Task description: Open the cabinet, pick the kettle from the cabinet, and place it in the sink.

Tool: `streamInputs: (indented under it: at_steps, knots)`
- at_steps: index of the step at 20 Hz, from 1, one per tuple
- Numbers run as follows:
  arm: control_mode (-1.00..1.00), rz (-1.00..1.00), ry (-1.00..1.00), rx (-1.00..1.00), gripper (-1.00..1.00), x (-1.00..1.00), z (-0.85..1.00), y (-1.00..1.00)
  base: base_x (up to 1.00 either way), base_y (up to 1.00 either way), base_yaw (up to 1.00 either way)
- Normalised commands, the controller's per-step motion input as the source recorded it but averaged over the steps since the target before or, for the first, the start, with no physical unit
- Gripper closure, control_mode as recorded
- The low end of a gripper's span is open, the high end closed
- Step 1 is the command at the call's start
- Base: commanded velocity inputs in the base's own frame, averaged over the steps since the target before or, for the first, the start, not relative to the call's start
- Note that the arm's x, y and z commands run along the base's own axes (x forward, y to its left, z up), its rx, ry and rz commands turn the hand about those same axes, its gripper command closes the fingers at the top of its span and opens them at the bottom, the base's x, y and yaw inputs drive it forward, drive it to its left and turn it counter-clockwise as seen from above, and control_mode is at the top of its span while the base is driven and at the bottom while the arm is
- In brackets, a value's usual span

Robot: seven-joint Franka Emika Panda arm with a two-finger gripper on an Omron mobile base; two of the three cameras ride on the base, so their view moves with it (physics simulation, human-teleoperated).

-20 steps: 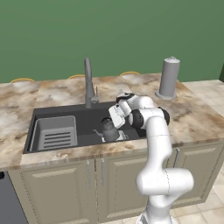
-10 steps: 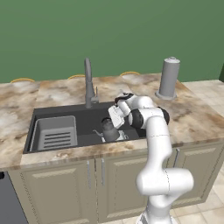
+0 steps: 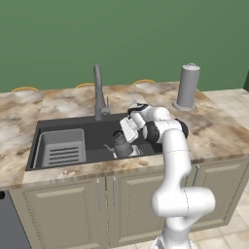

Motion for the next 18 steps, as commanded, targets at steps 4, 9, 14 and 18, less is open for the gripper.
streamInputs:
  at_steps: [4,9,14,18]
  knots:
    - [-1.0,0.01,0.0,0.0,1.0,0.0,-0.47,0.0,0.0,0.0,0.0]
    - [-1.0,0.01,0.0,0.0,1.0,0.07,-0.52,0.0,0.0,0.0,0.0]
    - [-1.0,0.05,0.0,0.0,1.0,0.04,-0.56,-0.01,0.0,0.0,0.0]
    - [-1.0,0.04,0.0,0.0,1.0,0.0,-0.52,-0.01,0.0,0.0,0.0]
